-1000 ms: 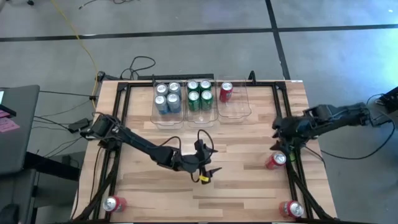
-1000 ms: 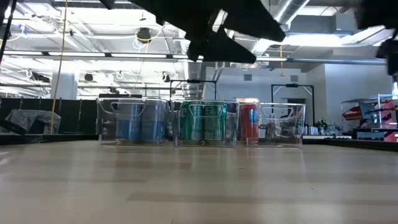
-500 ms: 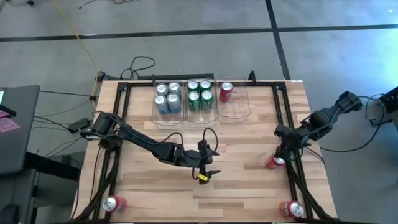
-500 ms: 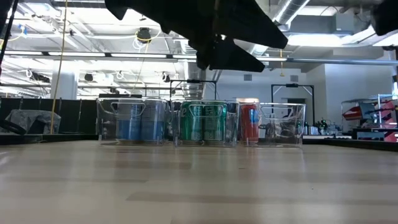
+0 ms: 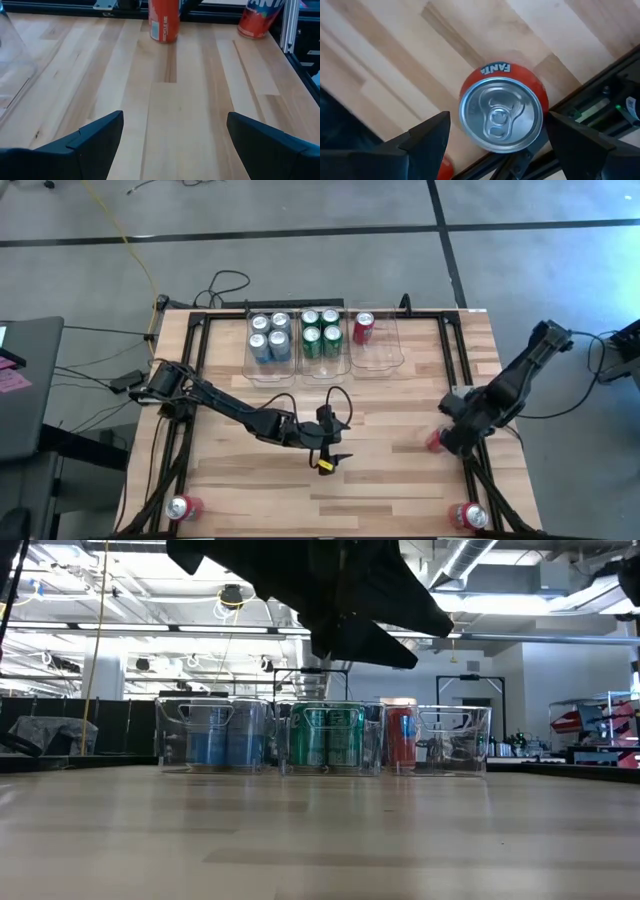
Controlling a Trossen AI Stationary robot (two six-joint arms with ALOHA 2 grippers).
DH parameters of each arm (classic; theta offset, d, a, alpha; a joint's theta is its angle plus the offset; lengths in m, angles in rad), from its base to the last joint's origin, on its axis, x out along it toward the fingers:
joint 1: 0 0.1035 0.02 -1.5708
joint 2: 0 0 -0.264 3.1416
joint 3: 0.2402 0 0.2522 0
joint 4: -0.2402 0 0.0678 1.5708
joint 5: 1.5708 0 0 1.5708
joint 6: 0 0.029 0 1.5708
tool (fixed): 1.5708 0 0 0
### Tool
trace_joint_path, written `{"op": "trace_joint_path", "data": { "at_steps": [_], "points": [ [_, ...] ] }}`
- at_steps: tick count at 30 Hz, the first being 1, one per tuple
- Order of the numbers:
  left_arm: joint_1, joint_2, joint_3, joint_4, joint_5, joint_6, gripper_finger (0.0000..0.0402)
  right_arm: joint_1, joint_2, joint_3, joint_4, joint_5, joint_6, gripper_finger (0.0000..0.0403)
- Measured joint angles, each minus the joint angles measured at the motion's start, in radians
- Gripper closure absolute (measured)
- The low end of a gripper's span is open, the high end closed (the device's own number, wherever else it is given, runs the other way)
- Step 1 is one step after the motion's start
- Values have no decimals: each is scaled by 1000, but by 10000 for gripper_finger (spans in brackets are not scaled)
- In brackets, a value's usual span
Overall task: Sort soda cans
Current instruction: Put the red soda can into the right transparent bin
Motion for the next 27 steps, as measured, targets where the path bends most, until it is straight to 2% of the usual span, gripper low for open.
{"op": "trace_joint_path", "data": {
  "at_steps": [11,16,21,27],
  "points": [
    [3,0,0,4,-7,5,50,30,170,4,30,46,-18,61],
    [3,0,0,-4,-7,4,50,9,223,5,79,110,-111,62],
    [3,0,0,-22,-34,9,50,-24,254,5,160,187,-216,85],
    [10,-1,0,-51,-105,-23,50,-89,257,4,193,193,-310,105]
  ]
}}
